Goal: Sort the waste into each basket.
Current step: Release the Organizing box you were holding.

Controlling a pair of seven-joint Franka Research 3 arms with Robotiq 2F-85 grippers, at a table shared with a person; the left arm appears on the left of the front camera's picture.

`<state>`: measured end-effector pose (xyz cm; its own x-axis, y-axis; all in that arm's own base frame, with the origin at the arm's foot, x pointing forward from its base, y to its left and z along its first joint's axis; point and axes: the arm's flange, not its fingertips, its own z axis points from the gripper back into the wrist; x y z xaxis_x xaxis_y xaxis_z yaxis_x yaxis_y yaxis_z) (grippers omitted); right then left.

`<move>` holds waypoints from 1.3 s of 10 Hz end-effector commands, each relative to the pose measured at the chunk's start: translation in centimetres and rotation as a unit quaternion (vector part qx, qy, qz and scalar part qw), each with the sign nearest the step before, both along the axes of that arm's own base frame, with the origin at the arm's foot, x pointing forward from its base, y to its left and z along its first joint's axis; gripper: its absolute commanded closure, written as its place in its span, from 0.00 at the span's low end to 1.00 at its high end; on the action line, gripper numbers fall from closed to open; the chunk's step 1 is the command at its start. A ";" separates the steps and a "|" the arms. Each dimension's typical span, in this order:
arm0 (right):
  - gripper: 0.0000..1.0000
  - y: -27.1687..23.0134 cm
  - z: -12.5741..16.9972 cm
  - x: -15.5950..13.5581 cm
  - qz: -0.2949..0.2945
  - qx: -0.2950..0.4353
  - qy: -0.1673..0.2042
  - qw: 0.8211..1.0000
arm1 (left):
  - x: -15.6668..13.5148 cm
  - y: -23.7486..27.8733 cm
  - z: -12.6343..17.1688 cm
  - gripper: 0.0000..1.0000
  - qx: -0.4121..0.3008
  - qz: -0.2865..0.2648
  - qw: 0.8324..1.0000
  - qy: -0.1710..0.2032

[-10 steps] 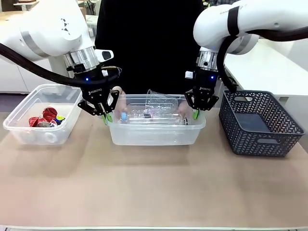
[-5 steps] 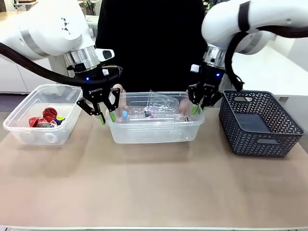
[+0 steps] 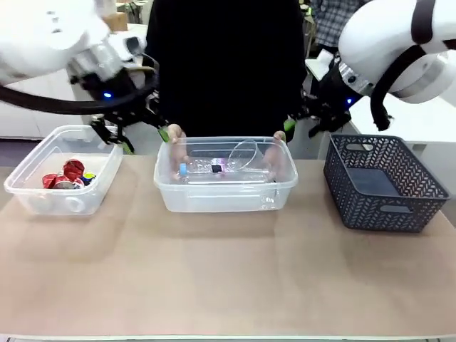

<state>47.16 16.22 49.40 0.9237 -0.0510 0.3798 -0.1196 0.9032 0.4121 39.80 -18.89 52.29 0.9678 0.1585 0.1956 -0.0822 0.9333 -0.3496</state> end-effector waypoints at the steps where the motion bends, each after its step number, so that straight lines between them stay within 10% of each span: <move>1: 0.00 -0.5 -1.9 -2.5 0.024 0.036 -0.108 0.993 | -1.7 0.9 -2.4 0.00 -0.007 0.014 0.997 -0.078; 4: 0.00 -0.4 0.4 -2.1 -0.009 0.019 -0.095 0.995 | 0.6 1.6 -3.9 0.00 0.002 0.122 0.989 -0.080; 5: 0.00 -0.4 0.4 -2.1 -0.009 0.019 -0.095 0.995 | -1.2 1.7 -1.8 0.00 -0.002 0.042 0.995 -0.093; 13: 0.02 -0.3 -0.2 -2.4 -0.007 0.014 -0.103 0.995 | -2.2 2.2 -0.3 0.00 -0.013 0.015 0.995 -0.096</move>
<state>44.70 15.97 49.19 0.8260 -0.0756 0.5586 -0.1922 0.8938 0.4052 38.43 -17.71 50.64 0.8956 0.2400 0.3745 -0.0909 0.9229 -0.3740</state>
